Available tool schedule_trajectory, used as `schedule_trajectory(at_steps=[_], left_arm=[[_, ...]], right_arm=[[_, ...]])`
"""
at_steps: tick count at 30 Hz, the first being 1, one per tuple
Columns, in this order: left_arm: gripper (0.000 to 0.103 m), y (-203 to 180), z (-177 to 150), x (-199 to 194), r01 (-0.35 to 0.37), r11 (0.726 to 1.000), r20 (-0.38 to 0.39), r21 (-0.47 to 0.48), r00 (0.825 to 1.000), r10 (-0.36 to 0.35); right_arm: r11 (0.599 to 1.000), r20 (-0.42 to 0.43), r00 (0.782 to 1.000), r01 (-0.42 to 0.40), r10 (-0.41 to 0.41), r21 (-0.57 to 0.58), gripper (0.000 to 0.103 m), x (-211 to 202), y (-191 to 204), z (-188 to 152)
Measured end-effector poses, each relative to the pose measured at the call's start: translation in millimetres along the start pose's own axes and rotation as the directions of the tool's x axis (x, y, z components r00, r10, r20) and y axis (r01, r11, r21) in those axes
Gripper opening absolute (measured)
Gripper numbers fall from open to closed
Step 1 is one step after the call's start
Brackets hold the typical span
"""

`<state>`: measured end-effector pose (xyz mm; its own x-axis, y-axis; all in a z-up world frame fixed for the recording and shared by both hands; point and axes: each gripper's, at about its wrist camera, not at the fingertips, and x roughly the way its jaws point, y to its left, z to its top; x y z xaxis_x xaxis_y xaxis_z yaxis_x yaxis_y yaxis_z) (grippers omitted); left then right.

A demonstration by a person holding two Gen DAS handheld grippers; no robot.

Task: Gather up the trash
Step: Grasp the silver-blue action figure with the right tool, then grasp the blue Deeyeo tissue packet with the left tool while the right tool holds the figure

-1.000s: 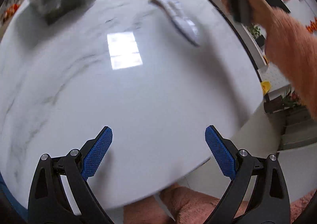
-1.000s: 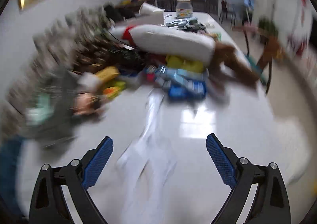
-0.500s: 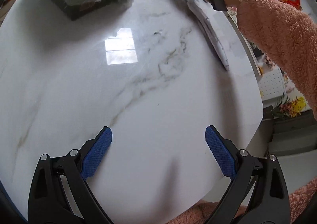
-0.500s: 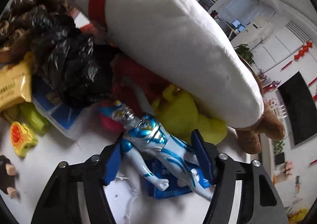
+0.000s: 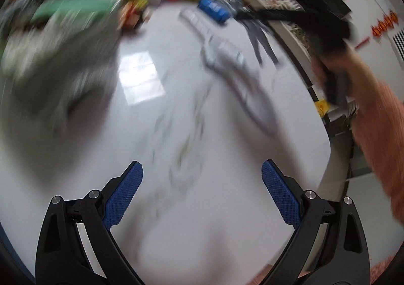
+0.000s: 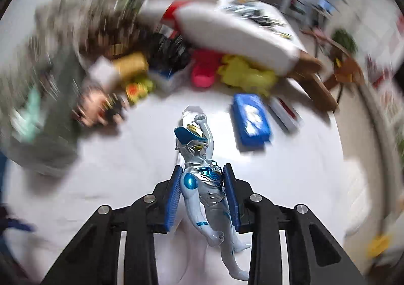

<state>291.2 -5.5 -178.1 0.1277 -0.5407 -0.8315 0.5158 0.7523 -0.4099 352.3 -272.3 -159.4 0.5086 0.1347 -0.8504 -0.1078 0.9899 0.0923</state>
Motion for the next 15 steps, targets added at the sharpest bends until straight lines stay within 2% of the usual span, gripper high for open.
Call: schedule_trajectory(at_steps=[2, 3, 5, 6, 8, 10, 12, 13, 14, 15], left_arm=[[0.092, -9.1, 36.1, 9.1, -0.024, 0.997, 0.029, 0.072, 0.999, 0.022], [0.092, -16.9, 62.6, 19.2, -0.029, 0.993, 0.034, 0.118, 0.999, 0.025], [0.092, -27.4, 107.2, 37.6, -0.038, 0.985, 0.032, 0.167, 0.999, 0.033], [0.092, -37.4, 138.3, 58.2, -0.028, 0.982, 0.005, 0.185, 1.0, 0.028], [0.092, -41.0, 175.0, 85.8, -0.021, 0.99, -0.025, 0.141, 0.999, 0.025], [0.092, -44.3, 215.3, 119.8, -0.065, 0.997, -0.06, 0.039, 0.996, 0.067], [0.092, -46.5, 249.6, 156.5, -0.151, 0.987, -0.099, -0.046, 0.984, 0.146], [0.092, -46.8, 263.4, 170.6, -0.205, 0.977, -0.108, -0.065, 0.974, 0.198], [0.092, -47.9, 277.9, 187.4, -0.272, 0.958, -0.129, -0.092, 0.957, 0.259], [0.092, -49.4, 286.2, 195.2, -0.295, 0.95, -0.134, -0.102, 0.95, 0.28]], right_arm=[[0.982, 0.061, 0.994, -0.097, 0.088, 0.165, 0.033, -39.7, -22.4, -20.5], [0.959, 0.108, 0.987, -0.145, 0.122, 0.243, 0.033, -61.1, -36.9, -35.2], [0.926, 0.157, 0.977, -0.19, 0.146, 0.325, 0.033, -84.5, -50.4, -54.2], [0.907, 0.178, 0.974, -0.199, 0.14, 0.372, 0.033, -98.5, -59.5, -68.2], [0.882, 0.217, 0.967, -0.217, 0.135, 0.417, 0.033, -115.3, -64.8, -85.2], [0.859, 0.249, 0.961, -0.227, 0.122, 0.458, 0.033, -129.3, -64.7, -105.2], [0.839, 0.269, 0.956, -0.244, 0.122, 0.486, 0.033, -139.1, -68.9, -123.7], [0.825, 0.28, 0.952, -0.256, 0.125, 0.504, 0.033, -143.8, -68.7, -134.3], [0.814, 0.284, 0.949, -0.269, 0.133, 0.516, 0.033, -145.3, -68.0, -141.8], [0.803, 0.286, 0.948, -0.278, 0.14, 0.527, 0.033, -148.0, -65.9, -150.7]])
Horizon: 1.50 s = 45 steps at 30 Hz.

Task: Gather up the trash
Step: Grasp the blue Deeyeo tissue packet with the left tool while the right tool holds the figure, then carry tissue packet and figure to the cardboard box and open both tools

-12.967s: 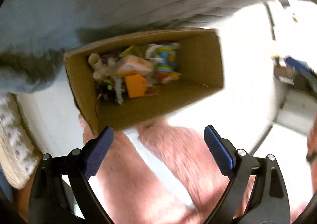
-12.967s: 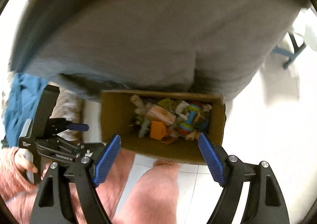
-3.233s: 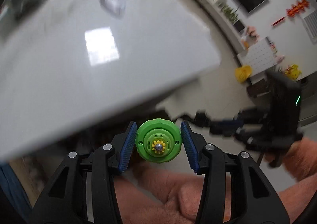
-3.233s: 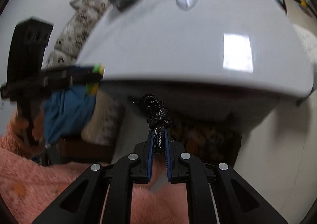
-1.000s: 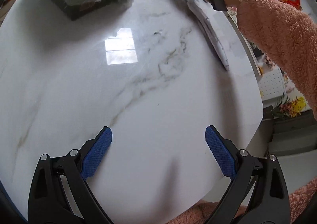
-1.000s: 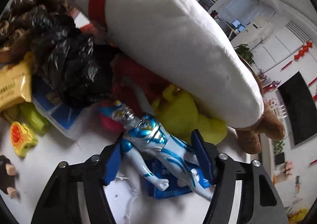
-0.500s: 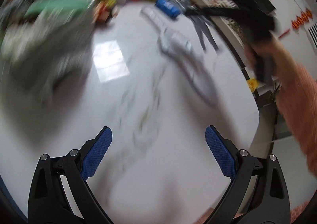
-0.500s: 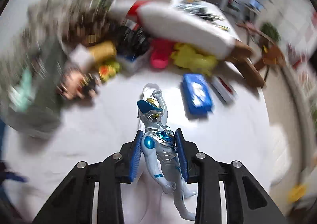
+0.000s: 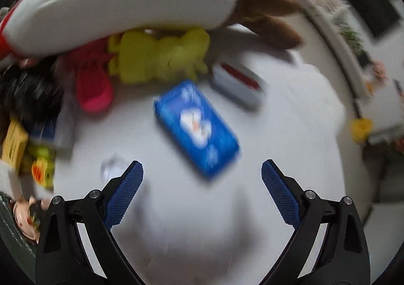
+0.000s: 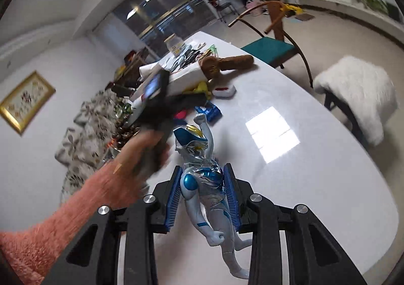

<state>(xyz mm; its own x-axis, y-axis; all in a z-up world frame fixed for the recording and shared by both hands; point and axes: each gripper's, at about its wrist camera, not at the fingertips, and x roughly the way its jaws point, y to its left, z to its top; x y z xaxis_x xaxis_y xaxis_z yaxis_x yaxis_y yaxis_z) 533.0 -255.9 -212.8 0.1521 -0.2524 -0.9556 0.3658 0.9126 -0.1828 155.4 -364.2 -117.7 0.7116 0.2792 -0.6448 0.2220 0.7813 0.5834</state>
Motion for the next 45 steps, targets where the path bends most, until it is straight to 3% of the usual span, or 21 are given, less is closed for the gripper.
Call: schedule_trajectory(at_steps=[4, 7, 10, 12, 15, 19, 23, 26, 30, 34, 39, 42, 44, 45], left_arm=[[0.09, -6.1, 18.5, 31.0, -0.11, 0.991, -0.076, -0.079, 0.992, 0.104], [0.055, -8.3, 21.7, 25.1, -0.18, 0.98, -0.019, -0.082, 0.984, 0.179], [0.045, -3.6, 8.9, 17.4, -0.127, 0.989, 0.009, -0.074, 0.992, 0.128], [0.044, 0.6, -3.0, 11.9, -0.102, 0.992, 0.015, -0.074, 0.995, 0.103], [0.044, 4.8, -23.7, 0.3, 0.002, 0.998, 0.021, -0.065, 1.0, -0.001], [0.043, 4.2, -62.4, -31.6, 0.114, 0.993, 0.058, 0.01, 0.992, -0.115], [0.043, 10.9, -121.7, -90.4, 0.215, 0.972, 0.135, 0.094, 0.965, -0.227], [0.043, 13.9, -161.7, -128.5, 0.252, 0.959, 0.172, 0.127, 0.947, -0.272], [0.043, 20.7, -243.9, -172.9, 0.282, 0.946, 0.2, 0.161, 0.929, -0.311], [0.043, 20.2, -324.2, -199.0, 0.236, 0.963, 0.231, 0.128, 0.938, -0.26], [0.042, 8.1, -437.6, -216.3, 0.188, 0.982, 0.252, 0.029, 0.949, -0.189], [0.025, -8.2, -492.7, -208.5, 0.168, 0.986, 0.256, -0.017, 0.954, -0.159], [0.021, -13.7, -519.9, -195.9, 0.188, 0.981, 0.233, -0.057, 0.957, -0.17], [0.018, -19.3, -530.9, -177.0, 0.145, 0.986, 0.219, -0.079, 0.968, -0.124]], right_arm=[[0.999, -0.007, 1.0, -0.005, 0.005, 0.041, 0.033, -7.0, -5.0, -18.8], [0.998, -0.003, 1.0, -0.006, 0.006, 0.055, 0.033, -17.7, -9.1, -26.0], [0.997, 0.018, 1.0, -0.016, 0.014, 0.069, 0.033, -29.0, -13.5, -27.0], [0.997, 0.03, 0.999, -0.021, 0.018, 0.075, 0.033, -30.6, -15.3, -24.5], [0.998, 0.031, 0.999, -0.025, 0.023, 0.061, 0.033, -29.9, -12.3, -22.6], [0.998, 0.01, 0.999, -0.038, 0.038, 0.041, 0.033, -26.5, -8.6, -24.9], [0.999, -0.034, 0.998, -0.048, 0.047, -0.011, 0.033, -29.3, -2.8, -30.5], [0.996, -0.082, 0.995, -0.058, 0.052, -0.071, 0.033, -34.8, 1.7, -38.2], [0.981, -0.19, 0.979, -0.107, 0.076, -0.161, 0.033, -48.3, 3.9, -61.6], [0.947, -0.305, 0.948, -0.178, 0.092, -0.268, 0.033, -61.8, 4.5, -88.0], [0.88, -0.462, 0.882, -0.286, 0.087, -0.38, 0.033, -82.2, -4.7, -142.0], [0.858, -0.521, 0.853, -0.296, 0.039, -0.421, 0.033, -88.4, -19.8, -176.3], [0.87, -0.55, 0.835, -0.289, 0.025, -0.4, 0.033, -87.9, -33.7, -190.9], [0.877, -0.567, 0.823, -0.286, 0.019, -0.386, 0.033, -85.4, -41.9, -198.9]])
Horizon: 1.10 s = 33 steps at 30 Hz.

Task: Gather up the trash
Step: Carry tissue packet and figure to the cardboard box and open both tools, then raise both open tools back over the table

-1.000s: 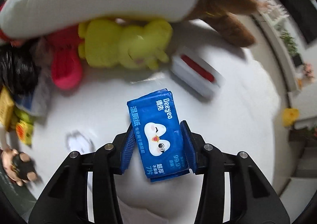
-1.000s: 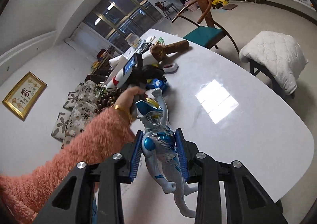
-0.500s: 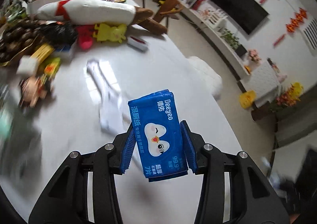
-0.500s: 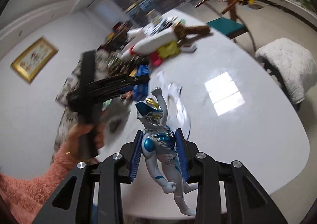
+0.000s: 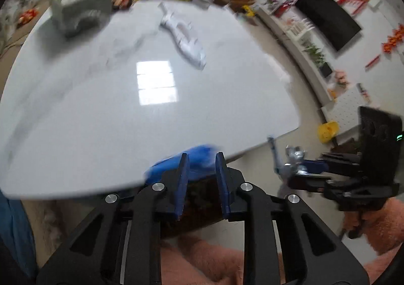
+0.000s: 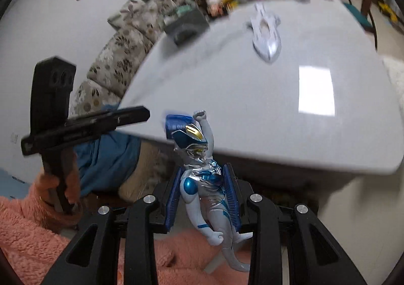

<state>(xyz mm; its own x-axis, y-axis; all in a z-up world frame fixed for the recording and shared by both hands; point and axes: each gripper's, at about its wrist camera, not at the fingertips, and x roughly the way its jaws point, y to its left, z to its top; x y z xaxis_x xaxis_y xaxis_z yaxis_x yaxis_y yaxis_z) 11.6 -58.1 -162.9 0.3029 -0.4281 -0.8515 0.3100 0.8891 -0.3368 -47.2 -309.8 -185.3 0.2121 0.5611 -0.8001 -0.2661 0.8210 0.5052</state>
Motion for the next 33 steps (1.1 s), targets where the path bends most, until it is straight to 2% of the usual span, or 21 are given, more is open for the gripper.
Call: schedule_trajectory(at_steps=[1, 2, 4, 5, 8, 10, 11, 13, 14, 15, 16, 17, 18, 20, 22, 28, 30, 33], left_arm=[[0.005, 1.5, -9.5, 14.2, 0.033, 0.999, -0.021, -0.029, 0.999, -0.033], [0.005, 3.7, -13.9, 25.0, 0.066, 0.996, -0.036, -0.053, 0.997, -0.068], [0.005, 3.8, -37.0, 52.8, 0.029, 0.998, -0.063, -0.048, 0.998, -0.032], [0.005, 6.9, -51.2, 69.4, 0.052, 0.997, -0.094, -0.06, 0.994, -0.057], [0.005, 19.5, -94.4, 126.6, 0.041, 0.997, -0.193, -0.065, 0.98, -0.053], [0.005, 32.8, -128.8, 176.5, 0.011, 0.998, -0.278, -0.061, 0.96, -0.028], [0.005, 42.6, -147.1, 204.0, -0.008, 0.997, -0.334, -0.08, 0.942, -0.019], [0.005, 51.7, -166.4, 226.1, -0.023, 0.994, -0.381, -0.111, 0.924, -0.021], [0.006, 50.7, -172.5, 233.6, -0.053, 0.996, -0.385, -0.071, 0.923, 0.022], [0.012, 49.8, -175.8, 236.7, -0.082, 0.996, -0.382, -0.045, 0.922, 0.058], [0.042, 51.6, -177.7, 241.3, -0.102, 0.994, -0.386, -0.045, 0.919, 0.076], [0.081, 55.0, -178.5, 245.7, -0.114, 0.991, -0.396, -0.065, 0.915, 0.079], [0.088, 60.3, -177.2, 250.1, -0.135, 0.987, -0.406, -0.085, 0.91, 0.089], [0.088, 69.4, -176.1, 251.8, -0.127, 0.984, -0.411, -0.127, 0.909, 0.064], [0.088, 76.1, -172.5, 250.9, -0.151, 0.977, -0.426, -0.148, 0.902, 0.075], [0.088, 73.2, -166.5, 231.8, -0.237, 0.966, -0.462, -0.101, 0.871, 0.165], [0.088, 72.4, -164.0, 223.9, -0.253, 0.962, -0.465, -0.1, 0.867, 0.18], [0.088, 65.1, -157.7, 205.0, -0.312, 0.948, -0.454, -0.064, 0.855, 0.251]], right_arm=[[1.0, -0.027, 1.0, -0.003, 0.004, 0.02, 0.033, 10.0, -6.5, -11.4], [0.999, -0.049, 0.999, 0.0, 0.002, 0.035, 0.033, 19.9, -12.4, -21.7], [0.999, -0.085, 0.996, 0.034, -0.03, 0.039, 0.033, 43.5, -23.8, -40.5], [0.996, -0.111, 0.992, 0.062, -0.056, 0.057, 0.033, 63.4, -37.0, -51.2], [0.981, -0.172, 0.98, 0.129, -0.103, 0.146, 0.033, 120.3, -80.9, -79.1], [0.969, -0.203, 0.971, 0.164, -0.126, 0.184, 0.033, 158.3, -107.0, -95.2], [0.966, -0.208, 0.971, 0.164, -0.122, 0.199, 0.033, 169.4, -114.2, -100.4], [0.961, -0.206, 0.968, 0.183, -0.141, 0.206, 0.033, 188.5, -125.0, -106.1], [0.961, -0.204, 0.969, 0.184, -0.142, 0.206, 0.033, 192.9, -127.9, -106.9], [0.964, -0.197, 0.97, 0.18, -0.141, 0.197, 0.036, 198.8, -131.1, -109.5], [0.958, -0.21, 0.96, 0.225, -0.186, 0.177, 0.045, 206.7, -136.6, -112.0], [0.941, -0.227, 0.939, 0.297, -0.258, 0.16, 0.074, 211.6, -141.5, -113.6], [0.934, -0.224, 0.933, 0.321, -0.283, 0.158, 0.075, 212.8, -144.4, -113.7], [0.933, -0.231, 0.939, 0.303, -0.257, 0.196, 0.071, 208.4, -147.1, -114.3], [0.927, -0.228, 0.943, 0.295, -0.243, 0.231, 0.072, 199.8, -149.1, -113.4], [0.922, -0.203, 0.942, 0.31, -0.266, 0.231, 0.091, 166.2, -131.9, -106.7], [0.921, -0.204, 0.945, 0.303, -0.256, 0.247, 0.098, 155.6, -123.9, -103.6], [0.919, -0.202, 0.947, 0.299, -0.252, 0.257, 0.098, 137.9, -108.1, -97.7]])
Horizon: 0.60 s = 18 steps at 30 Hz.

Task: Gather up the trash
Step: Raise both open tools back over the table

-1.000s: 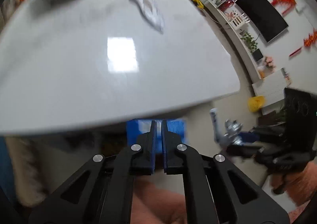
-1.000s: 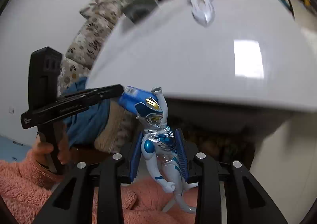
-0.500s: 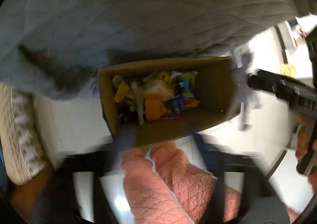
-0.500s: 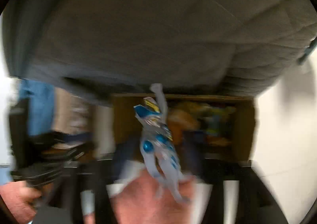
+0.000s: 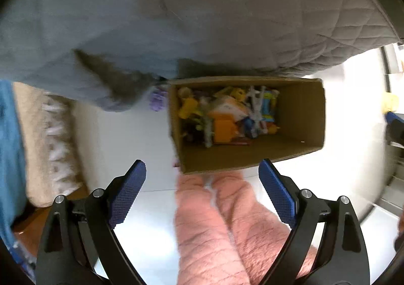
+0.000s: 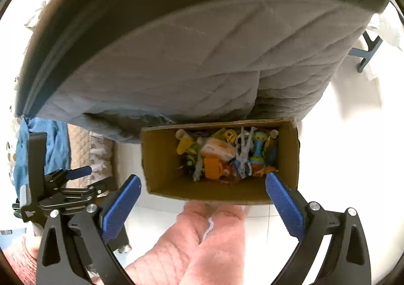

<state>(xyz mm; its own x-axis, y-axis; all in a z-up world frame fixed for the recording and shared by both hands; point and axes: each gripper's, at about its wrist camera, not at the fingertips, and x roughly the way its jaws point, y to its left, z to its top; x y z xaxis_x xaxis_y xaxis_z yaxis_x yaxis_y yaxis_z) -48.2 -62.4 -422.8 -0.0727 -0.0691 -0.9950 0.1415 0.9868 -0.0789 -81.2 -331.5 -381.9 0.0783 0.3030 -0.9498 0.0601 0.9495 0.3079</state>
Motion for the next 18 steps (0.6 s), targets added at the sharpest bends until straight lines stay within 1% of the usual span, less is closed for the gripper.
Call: schedule_trajectory(at_steps=[3, 6, 8, 10, 11, 12, 14, 15, 17, 18], left_arm=[[0.088, 2.6, -4.5, -38.6, -0.005, 1.0, 0.044, -0.015, 0.999, 0.006], [0.088, 7.1, -5.3, -82.5, -0.017, 0.999, 0.103, -0.033, 0.994, 0.021], [0.088, 11.2, -3.8, -120.0, -0.028, 0.998, 0.166, -0.049, 0.985, 0.035], [0.088, 13.1, -3.3, -149.5, -0.035, 0.997, 0.217, -0.067, 0.975, 0.049], [0.088, 14.9, -2.8, -165.2, -0.033, 0.997, 0.246, -0.073, 0.968, 0.05], [0.088, 16.4, -2.0, -185.8, -0.032, 0.997, 0.284, -0.077, 0.957, 0.053], [0.088, 18.5, -0.9, -214.5, -0.03, 0.996, 0.341, -0.083, 0.938, 0.056], [0.088, 20.5, -0.1, -234.1, -0.028, 0.996, 0.378, -0.087, 0.924, 0.059], [0.088, 22.9, 1.0, -266.8, -0.027, 0.995, 0.443, -0.091, 0.894, 0.065], [0.088, 22.9, 1.1, -278.5, -0.029, 0.995, 0.465, -0.093, 0.882, 0.069]], right_arm=[[1.0, 0.019, 1.0, -0.002, 0.002, -0.012, 0.098, -26.5, 15.4, -1.1], [0.999, 0.058, 0.998, -0.001, 0.003, -0.046, 0.098, -58.5, 36.5, 0.3], [0.998, 0.092, 0.996, -0.002, 0.008, -0.062, 0.098, -77.4, 47.9, 2.3], [0.996, 0.142, 0.99, 0.008, 0.005, -0.085, 0.098, -100.5, 62.7, 6.3], [0.996, 0.166, 0.986, 0.011, 0.004, -0.094, 0.098, -110.7, 69.0, 8.9], [0.995, 0.19, 0.982, 0.009, 0.011, -0.102, 0.098, -121.1, 75.6, 11.8], [0.993, 0.231, 0.973, 0.004, 0.024, -0.118, 0.098, -141.2, 89.6, 20.3], [0.992, 0.25, 0.968, 0.009, 0.023, -0.126, 0.098, -149.5, 95.5, 24.0], [0.989, 0.309, 0.951, 0.017, 0.029, -0.147, 0.098, -172.7, 108.8, 32.2], [0.988, 0.333, 0.943, 0.022, 0.032, -0.155, 0.098, -182.6, 114.3, 35.6]])
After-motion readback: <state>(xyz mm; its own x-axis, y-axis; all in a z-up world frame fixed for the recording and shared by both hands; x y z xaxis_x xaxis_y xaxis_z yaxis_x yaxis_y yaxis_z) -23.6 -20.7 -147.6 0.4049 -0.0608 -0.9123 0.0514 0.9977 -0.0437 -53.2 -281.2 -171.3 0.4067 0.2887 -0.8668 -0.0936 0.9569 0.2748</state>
